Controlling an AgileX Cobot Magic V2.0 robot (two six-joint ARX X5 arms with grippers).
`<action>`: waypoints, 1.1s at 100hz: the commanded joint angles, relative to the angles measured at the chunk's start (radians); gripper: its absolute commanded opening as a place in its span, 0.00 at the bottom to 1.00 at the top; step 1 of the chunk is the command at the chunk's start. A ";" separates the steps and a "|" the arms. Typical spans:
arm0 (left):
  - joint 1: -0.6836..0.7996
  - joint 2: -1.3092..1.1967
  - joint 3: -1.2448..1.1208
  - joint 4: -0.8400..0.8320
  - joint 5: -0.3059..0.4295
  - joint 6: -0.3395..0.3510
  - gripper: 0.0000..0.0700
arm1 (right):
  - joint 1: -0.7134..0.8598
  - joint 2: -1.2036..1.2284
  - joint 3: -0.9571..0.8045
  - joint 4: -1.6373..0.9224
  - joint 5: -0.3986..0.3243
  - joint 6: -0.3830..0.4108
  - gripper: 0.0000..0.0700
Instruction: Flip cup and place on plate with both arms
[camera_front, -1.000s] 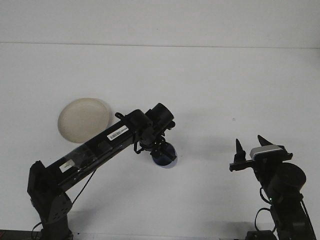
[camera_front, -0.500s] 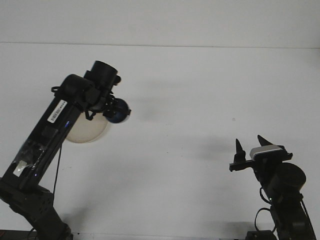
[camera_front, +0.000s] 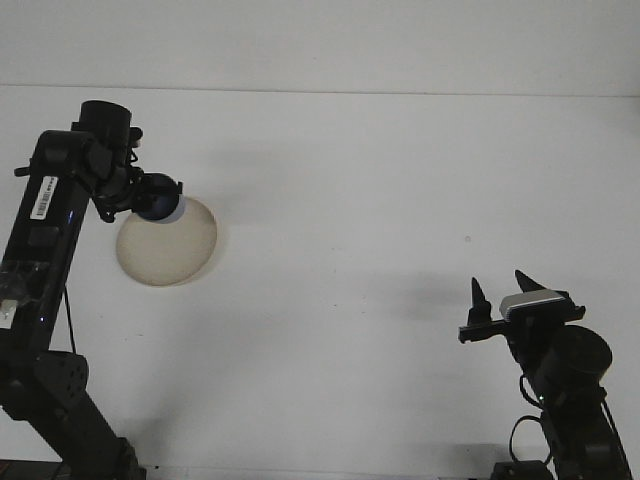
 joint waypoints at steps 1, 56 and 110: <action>0.008 0.035 0.017 -0.001 0.022 -0.010 0.01 | 0.002 0.000 0.009 0.010 0.000 0.014 0.69; 0.073 0.164 0.002 -0.022 0.048 -0.008 0.02 | 0.002 0.000 0.009 0.010 0.000 0.014 0.69; 0.101 0.236 -0.019 -0.023 0.095 -0.001 0.02 | 0.002 0.000 0.009 0.011 0.000 0.014 0.69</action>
